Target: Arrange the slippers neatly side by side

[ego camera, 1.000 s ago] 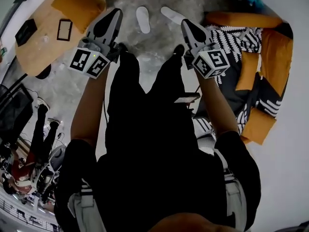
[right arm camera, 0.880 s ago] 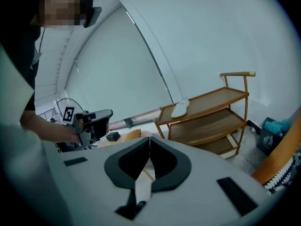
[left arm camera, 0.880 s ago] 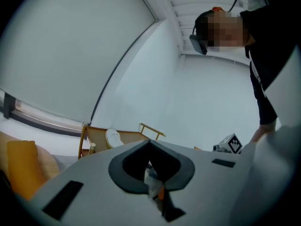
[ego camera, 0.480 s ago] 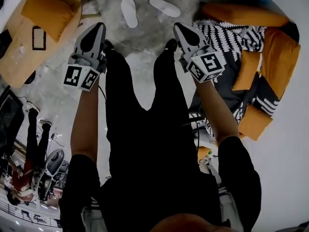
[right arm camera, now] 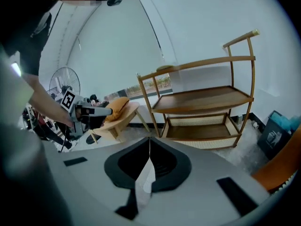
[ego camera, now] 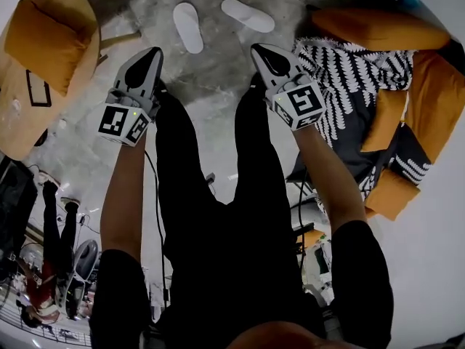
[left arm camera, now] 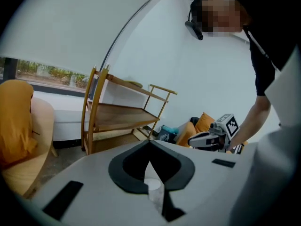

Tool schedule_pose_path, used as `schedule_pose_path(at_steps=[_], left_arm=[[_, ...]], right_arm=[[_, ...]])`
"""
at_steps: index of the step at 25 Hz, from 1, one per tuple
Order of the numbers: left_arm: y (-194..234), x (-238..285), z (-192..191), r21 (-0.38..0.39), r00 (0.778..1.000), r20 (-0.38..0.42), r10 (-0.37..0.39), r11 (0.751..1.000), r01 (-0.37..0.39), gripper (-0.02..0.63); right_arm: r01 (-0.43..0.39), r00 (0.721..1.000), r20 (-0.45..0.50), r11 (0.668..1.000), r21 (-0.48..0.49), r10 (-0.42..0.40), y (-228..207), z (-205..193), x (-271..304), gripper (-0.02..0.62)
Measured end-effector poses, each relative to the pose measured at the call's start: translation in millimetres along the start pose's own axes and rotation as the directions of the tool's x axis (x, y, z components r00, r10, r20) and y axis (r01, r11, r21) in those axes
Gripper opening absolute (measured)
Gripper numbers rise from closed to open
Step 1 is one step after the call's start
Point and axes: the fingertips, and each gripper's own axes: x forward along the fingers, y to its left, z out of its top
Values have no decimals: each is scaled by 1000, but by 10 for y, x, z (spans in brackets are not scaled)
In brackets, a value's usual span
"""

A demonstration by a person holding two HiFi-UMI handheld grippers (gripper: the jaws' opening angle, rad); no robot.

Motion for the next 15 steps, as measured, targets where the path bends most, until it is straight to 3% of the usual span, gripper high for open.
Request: schedule_pose_path(at_steps=[11,15], left_arm=[[355,454,-927,14,993,-114,29,1000,-28,14],[415,617,-1289,30,986,-167,28,999,-23,14]], right_arm=[[-13,984,-177,992,-125,-10,-520,-898,683,32],[-59,968,-249,984,-167,16,-585,-1193,964,34]])
